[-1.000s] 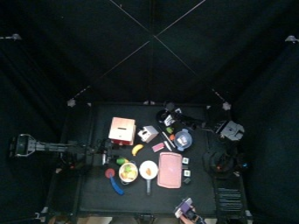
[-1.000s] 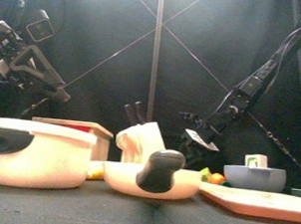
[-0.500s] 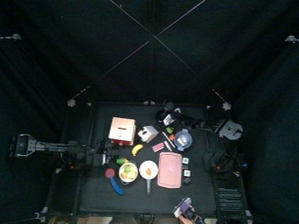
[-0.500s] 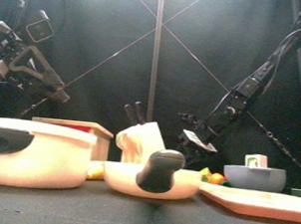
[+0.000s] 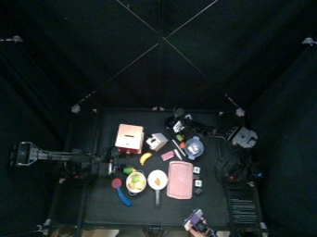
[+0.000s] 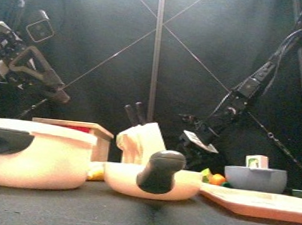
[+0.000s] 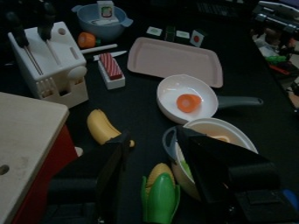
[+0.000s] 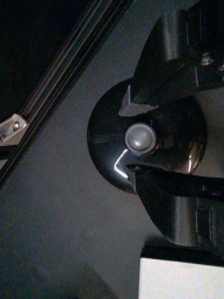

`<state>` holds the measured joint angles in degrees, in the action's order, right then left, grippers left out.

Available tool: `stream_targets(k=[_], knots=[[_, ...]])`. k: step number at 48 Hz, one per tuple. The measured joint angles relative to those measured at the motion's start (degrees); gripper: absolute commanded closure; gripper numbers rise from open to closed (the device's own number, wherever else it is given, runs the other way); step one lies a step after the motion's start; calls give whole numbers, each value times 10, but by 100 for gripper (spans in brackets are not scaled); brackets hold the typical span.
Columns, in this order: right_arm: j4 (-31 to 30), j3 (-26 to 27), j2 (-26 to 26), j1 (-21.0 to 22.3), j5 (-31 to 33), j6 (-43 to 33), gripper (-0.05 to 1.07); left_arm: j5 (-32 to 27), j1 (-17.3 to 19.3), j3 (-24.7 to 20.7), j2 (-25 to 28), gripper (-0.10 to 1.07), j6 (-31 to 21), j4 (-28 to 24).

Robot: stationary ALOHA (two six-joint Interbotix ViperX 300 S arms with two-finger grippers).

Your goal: Place pot lid to top of table

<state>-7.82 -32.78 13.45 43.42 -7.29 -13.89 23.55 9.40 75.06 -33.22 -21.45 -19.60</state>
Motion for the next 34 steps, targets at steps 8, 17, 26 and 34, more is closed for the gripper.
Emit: stream_targets(k=[8,17,26,34], knots=[[-2,0,0,0,1,1,19,0,0,0,0,13,0,0],[-2,0,0,0,5,1,19,0,0,1,0,13,0,0],[-3,0,-1,0,10,1,19,0,0,1,0,13,0,0],[-3,0,0,0,12,1,19,0,0,1,0,13,1,0]])
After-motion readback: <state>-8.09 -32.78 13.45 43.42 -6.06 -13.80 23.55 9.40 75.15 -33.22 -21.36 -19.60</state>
